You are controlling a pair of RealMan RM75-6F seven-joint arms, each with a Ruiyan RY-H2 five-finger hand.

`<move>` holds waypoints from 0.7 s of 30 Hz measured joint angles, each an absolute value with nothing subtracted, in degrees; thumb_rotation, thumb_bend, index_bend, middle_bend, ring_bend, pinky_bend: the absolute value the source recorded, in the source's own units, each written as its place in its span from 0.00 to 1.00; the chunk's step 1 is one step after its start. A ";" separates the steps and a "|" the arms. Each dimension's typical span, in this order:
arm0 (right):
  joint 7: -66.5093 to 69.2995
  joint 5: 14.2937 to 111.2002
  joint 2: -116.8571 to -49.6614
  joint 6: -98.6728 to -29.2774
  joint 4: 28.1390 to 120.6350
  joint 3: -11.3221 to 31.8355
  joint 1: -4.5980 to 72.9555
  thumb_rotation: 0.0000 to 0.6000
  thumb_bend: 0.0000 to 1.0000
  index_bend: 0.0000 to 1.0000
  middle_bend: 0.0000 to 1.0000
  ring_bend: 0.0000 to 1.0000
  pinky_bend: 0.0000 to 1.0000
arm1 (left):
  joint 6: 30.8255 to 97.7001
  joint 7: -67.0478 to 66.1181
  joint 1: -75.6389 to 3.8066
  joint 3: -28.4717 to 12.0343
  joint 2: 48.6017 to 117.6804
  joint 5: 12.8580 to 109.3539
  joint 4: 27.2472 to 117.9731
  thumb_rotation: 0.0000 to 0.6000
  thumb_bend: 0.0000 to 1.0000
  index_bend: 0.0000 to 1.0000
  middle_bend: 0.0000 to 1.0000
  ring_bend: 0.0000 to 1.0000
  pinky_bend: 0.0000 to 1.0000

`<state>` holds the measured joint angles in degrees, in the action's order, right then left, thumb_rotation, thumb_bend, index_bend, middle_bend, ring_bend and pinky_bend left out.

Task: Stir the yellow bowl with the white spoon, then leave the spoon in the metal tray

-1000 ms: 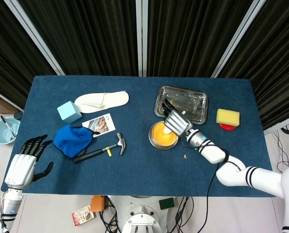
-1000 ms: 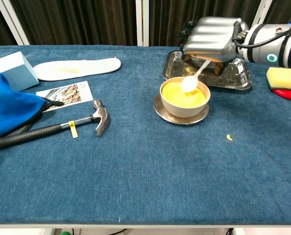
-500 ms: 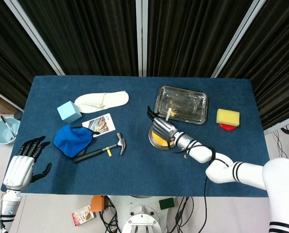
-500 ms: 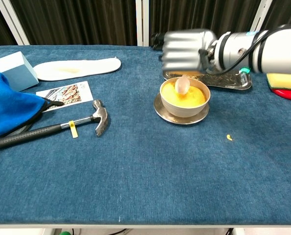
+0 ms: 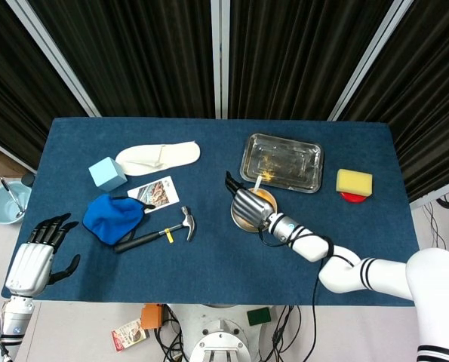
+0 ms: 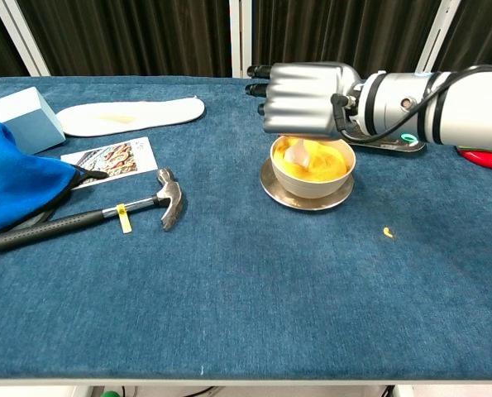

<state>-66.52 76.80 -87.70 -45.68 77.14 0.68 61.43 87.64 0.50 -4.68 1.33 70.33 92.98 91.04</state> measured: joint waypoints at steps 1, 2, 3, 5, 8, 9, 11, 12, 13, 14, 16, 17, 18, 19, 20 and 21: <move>-65.89 76.89 -87.69 -45.86 77.32 0.60 61.18 1.00 0.55 0.71 0.34 0.10 0.10 | 87.66 0.45 -4.69 1.34 70.35 93.06 91.08 0.88 0.33 0.17 0.09 0.11 0.13; -65.24 76.95 -87.68 -46.06 77.48 0.53 60.91 1.00 0.55 0.72 0.34 0.10 0.10 | 87.70 0.36 -4.69 1.35 70.37 93.17 91.15 0.88 0.33 0.17 0.09 0.11 0.13; -64.31 76.96 -87.68 -46.34 77.67 0.48 60.53 1.00 0.55 0.72 0.34 0.10 0.10 | 87.73 0.29 -4.69 1.36 70.37 93.22 91.20 0.89 0.33 0.17 0.09 0.11 0.13; -62.65 76.79 -87.68 -46.79 77.91 0.52 59.90 1.00 0.55 0.72 0.34 0.10 0.10 | 87.74 0.17 -4.63 1.44 70.35 93.24 91.29 0.89 0.33 0.17 0.09 0.11 0.13; -59.30 76.10 -87.61 -47.84 78.10 0.81 58.54 1.00 0.55 0.72 0.34 0.10 0.10 | 87.71 0.10 -4.53 1.48 70.26 93.09 91.39 0.89 0.33 0.17 0.09 0.11 0.13; -57.86 75.74 -87.55 -48.33 78.06 1.00 57.95 1.00 0.55 0.72 0.35 0.10 0.10 | 87.70 0.07 -4.51 1.50 70.23 93.07 91.43 0.89 0.33 0.17 0.09 0.11 0.13; -55.66 75.08 -87.46 -48.99 77.93 1.38 57.08 1.00 0.55 0.72 0.34 0.10 0.10 | 87.71 -0.09 -4.50 1.51 70.14 93.11 91.61 0.89 0.33 0.17 0.09 0.11 0.13; -54.16 74.55 -87.42 -49.34 77.85 1.70 56.55 1.00 0.55 0.72 0.35 0.10 0.09 | 87.72 -0.18 -4.51 1.49 70.11 93.15 91.72 0.89 0.33 0.17 0.09 0.11 0.13; -52.98 74.14 -87.39 -49.57 77.80 1.97 56.17 1.00 0.55 0.72 0.35 0.10 0.09 | 87.72 -0.27 -4.54 1.47 70.09 93.19 91.85 0.88 0.33 0.17 0.09 0.11 0.13; -51.75 73.74 -87.38 -49.79 77.72 2.26 55.82 1.00 0.55 0.72 0.35 0.10 0.09 | 87.69 -0.41 -4.58 1.45 70.06 93.24 92.03 0.88 0.33 0.17 0.09 0.11 0.13; -48.74 72.91 -87.39 -50.30 77.45 3.04 55.06 1.00 0.55 0.72 0.34 0.10 0.09 | 87.58 -0.70 -4.69 1.41 70.03 93.32 92.31 0.88 0.33 0.17 0.09 0.11 0.13; -47.42 72.60 -87.41 -50.49 77.32 3.38 54.76 1.00 0.55 0.72 0.34 0.10 0.09 | 87.49 -0.94 -4.77 1.39 70.02 93.39 92.52 0.89 0.33 0.17 0.09 0.11 0.13; -45.65 72.23 -87.44 -50.72 77.15 3.84 54.38 1.00 0.55 0.72 0.35 0.10 0.09 | 87.43 -1.12 -4.82 1.39 69.99 93.44 92.69 0.89 0.33 0.17 0.09 0.11 0.13; -44.31 71.98 -87.45 -50.87 77.00 4.18 54.12 1.00 0.55 0.72 0.34 0.10 0.09 | 87.37 -1.31 -4.86 1.39 69.96 93.48 92.84 0.89 0.33 0.17 0.09 0.11 0.13; -42.98 71.77 -87.45 -51.03 76.83 4.52 53.85 1.00 0.55 0.72 0.34 0.10 0.09 | 87.33 -1.54 -4.89 1.38 69.91 93.49 93.04 0.88 0.33 0.17 0.09 0.11 0.13; -41.30 71.51 -87.45 -51.23 76.55 4.97 53.51 1.00 0.55 0.72 0.34 0.10 0.09 | 87.32 -1.69 -4.89 1.38 69.86 93.48 93.19 0.89 0.33 0.17 0.09 0.11 0.13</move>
<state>-41.30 71.51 -87.45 -51.23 76.55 4.97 53.51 87.32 -1.69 -4.89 1.38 69.86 93.48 93.19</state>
